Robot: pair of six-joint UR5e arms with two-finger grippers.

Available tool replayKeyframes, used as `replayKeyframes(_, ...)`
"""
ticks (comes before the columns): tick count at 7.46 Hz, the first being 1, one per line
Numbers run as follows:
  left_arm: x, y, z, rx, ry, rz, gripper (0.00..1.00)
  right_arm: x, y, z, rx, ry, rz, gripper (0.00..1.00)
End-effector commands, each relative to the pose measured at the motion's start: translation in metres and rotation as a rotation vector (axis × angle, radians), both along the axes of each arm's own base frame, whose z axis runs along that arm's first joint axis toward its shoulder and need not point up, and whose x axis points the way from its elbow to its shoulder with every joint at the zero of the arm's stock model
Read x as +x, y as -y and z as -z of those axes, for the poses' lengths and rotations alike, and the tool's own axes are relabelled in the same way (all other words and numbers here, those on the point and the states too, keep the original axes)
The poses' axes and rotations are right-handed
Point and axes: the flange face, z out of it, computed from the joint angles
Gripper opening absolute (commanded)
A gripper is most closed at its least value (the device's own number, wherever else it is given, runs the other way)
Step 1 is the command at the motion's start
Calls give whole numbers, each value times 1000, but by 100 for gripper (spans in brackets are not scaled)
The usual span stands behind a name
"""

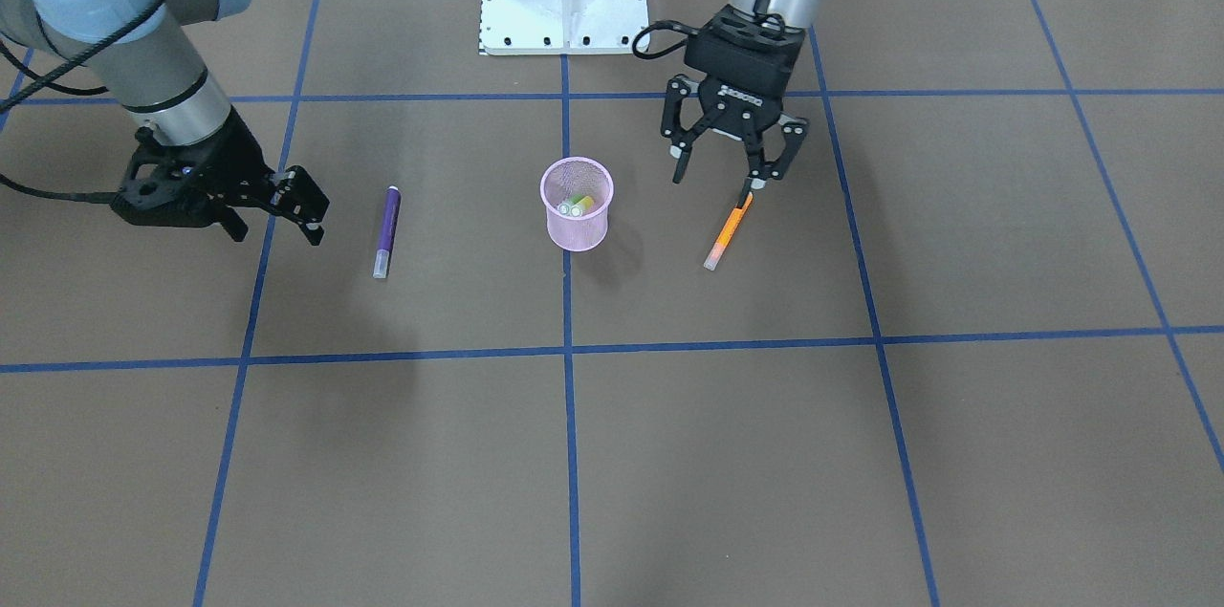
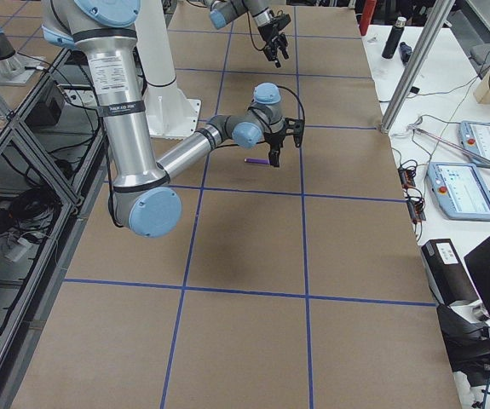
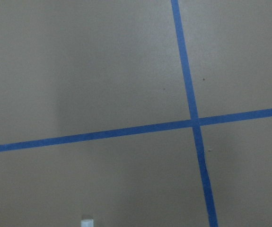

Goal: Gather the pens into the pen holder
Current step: 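Withdraw the left arm while the right gripper reaches the purple marker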

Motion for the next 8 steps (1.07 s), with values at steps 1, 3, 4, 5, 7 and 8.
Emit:
replayKeyframes(1, -48, 17, -39, -132, 1, -79, 99, -48, -26, 7, -10, 2, 65, 100)
replayKeyframes(3, -47, 18, -45, -158, 6, -88, 99, -63, -29, 27, 49, 5, 132, 99)
replayKeyframes(4, -47, 11, -58, -195, 7, -127, 99, -65, -24, 35, 29, -18, 127, 99)
replayKeyframes(5, -47, 9, -59, -208, -2, -145, 99, -65, -23, 35, 36, -24, 132, 99)
replayKeyframes(7, -50, 6, -68, -223, 7, -146, 99, -79, -17, 3, 12, -75, 163, 100)
replayKeyframes(8, -51, 4, -73, -229, 10, -148, 99, -84, -14, -2, 49, -92, 197, 100)
